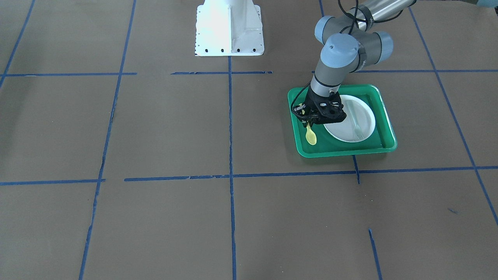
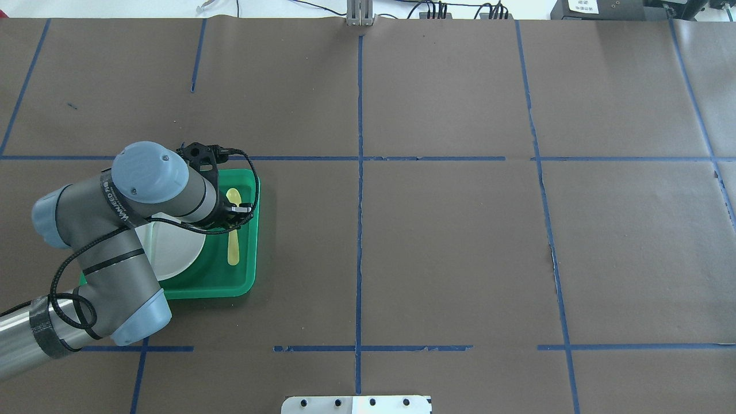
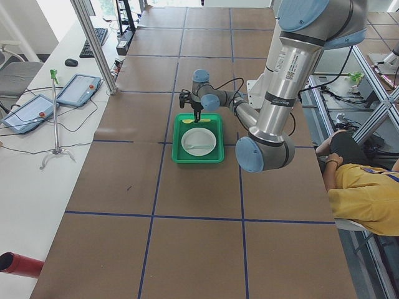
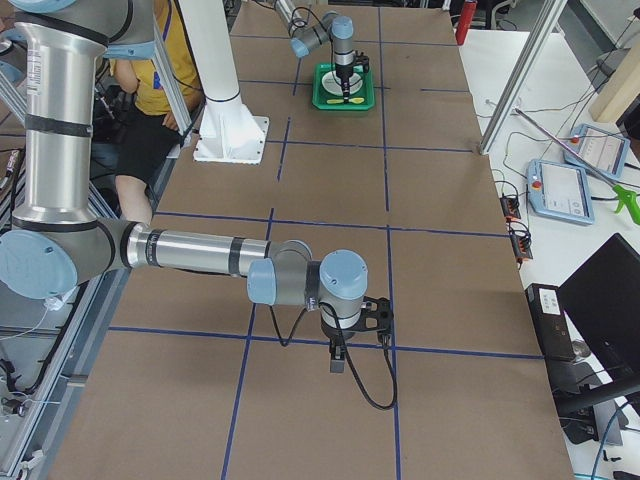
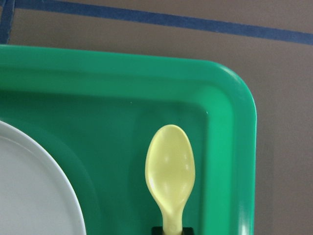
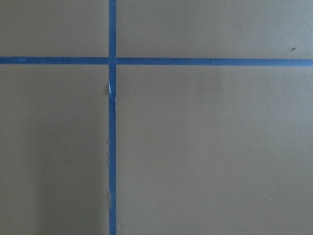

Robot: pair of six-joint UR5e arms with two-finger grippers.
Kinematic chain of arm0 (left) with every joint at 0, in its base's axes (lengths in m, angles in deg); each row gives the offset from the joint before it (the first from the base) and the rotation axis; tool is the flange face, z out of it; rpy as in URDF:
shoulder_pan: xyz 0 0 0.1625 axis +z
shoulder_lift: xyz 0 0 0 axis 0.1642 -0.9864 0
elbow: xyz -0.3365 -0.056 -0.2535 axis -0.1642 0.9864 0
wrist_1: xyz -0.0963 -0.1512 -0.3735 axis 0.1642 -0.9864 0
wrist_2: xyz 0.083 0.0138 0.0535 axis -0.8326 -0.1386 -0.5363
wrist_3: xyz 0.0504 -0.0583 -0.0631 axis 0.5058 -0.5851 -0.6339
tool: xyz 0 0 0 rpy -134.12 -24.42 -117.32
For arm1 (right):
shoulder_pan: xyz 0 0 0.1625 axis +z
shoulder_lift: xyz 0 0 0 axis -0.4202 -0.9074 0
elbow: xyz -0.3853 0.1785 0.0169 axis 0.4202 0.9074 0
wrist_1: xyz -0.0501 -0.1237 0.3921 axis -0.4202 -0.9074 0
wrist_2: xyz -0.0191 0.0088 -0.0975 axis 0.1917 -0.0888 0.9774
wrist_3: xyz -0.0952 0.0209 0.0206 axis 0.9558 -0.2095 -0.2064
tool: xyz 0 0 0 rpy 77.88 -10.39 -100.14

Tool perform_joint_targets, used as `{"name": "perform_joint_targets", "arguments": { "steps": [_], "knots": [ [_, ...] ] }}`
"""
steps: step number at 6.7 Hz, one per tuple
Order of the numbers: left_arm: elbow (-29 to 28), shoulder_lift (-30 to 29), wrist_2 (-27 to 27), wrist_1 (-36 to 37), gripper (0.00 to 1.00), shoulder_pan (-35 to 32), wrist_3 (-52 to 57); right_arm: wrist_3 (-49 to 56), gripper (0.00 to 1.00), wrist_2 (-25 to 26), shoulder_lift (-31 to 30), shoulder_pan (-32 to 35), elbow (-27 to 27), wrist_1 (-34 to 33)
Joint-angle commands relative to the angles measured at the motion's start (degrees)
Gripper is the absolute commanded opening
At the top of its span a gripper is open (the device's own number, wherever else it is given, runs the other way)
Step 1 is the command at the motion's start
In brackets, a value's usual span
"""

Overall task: Place spoon
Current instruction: 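Lift the spoon off the plate and carry it beside the plate, then lower the spoon onto the tray beside the plate and open the left gripper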

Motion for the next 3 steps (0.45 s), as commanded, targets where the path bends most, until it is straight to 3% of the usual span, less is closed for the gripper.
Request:
{"name": "perform_joint_targets", "arguments": {
  "steps": [1,2,3],
  "knots": [
    [0.6,1.1,0.1,0.0,0.34,0.1,0.2,0.0,1.0,0.0,0.0,0.0,0.0,0.1],
    [1.1,1.1,0.2,0.0,0.38,0.0,0.6,0.0,1.0,0.0,0.0,0.0,0.0,0.0],
    [1.5,1.1,0.3,0.1,0.52,-0.1,0.9,0.0,1.0,0.0,0.0,0.0,0.0,0.1]
  ]
}}
